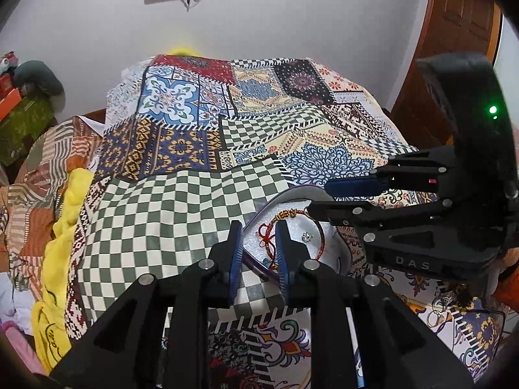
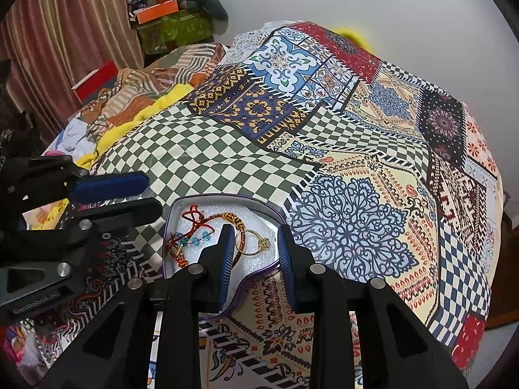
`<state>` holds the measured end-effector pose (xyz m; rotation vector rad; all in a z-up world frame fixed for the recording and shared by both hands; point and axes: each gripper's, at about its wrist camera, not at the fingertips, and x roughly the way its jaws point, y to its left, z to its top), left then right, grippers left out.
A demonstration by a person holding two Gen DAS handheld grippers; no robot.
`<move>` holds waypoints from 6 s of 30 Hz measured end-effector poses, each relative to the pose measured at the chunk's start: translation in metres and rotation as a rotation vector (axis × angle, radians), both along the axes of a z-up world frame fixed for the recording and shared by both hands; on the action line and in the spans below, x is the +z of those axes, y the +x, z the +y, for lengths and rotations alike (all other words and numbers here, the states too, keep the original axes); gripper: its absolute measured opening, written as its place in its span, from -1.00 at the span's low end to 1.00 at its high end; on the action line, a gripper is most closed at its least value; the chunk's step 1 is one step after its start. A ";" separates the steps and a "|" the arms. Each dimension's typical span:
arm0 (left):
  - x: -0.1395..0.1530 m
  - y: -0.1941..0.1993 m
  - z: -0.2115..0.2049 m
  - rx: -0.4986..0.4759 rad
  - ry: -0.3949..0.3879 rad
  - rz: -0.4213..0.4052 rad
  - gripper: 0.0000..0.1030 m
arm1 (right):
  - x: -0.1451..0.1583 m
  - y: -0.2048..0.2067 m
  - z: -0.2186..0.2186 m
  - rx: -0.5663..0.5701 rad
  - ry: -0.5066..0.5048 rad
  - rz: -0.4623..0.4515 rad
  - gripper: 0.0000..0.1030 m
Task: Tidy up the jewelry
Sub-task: 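Carry the bracelet and ring into the heart tin and open both tools, then move both tools from the tin back to the remaining rings, then grasp a gold ring with the left tool while the right tool grasps a pink-stone ring, then carry both rings into the purple heart tin and open both tools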
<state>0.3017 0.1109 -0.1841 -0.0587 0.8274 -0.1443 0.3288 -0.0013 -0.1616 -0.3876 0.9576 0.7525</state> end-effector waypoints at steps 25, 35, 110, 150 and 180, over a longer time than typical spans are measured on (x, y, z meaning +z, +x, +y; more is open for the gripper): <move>0.062 -0.071 -0.040 -0.037 0.005 -0.077 -0.40 | 0.081 -0.081 -0.074 -0.086 0.058 -0.197 -0.42; 0.046 -0.092 -0.076 -0.095 -0.013 -0.016 -0.37 | 0.070 -0.098 -0.122 -0.177 0.086 -0.168 -0.29; 0.016 -0.114 -0.081 -0.093 -0.097 -0.010 -0.61 | 0.023 -0.136 -0.088 -0.066 0.061 -0.110 -0.79; 0.013 -0.022 -0.007 0.030 -0.080 -0.064 -0.61 | 0.030 -0.037 -0.024 -0.059 0.130 -0.115 -0.79; -0.031 0.013 -0.013 -0.022 -0.082 0.066 -0.61 | -0.008 -0.008 -0.008 -0.030 0.073 0.012 -0.78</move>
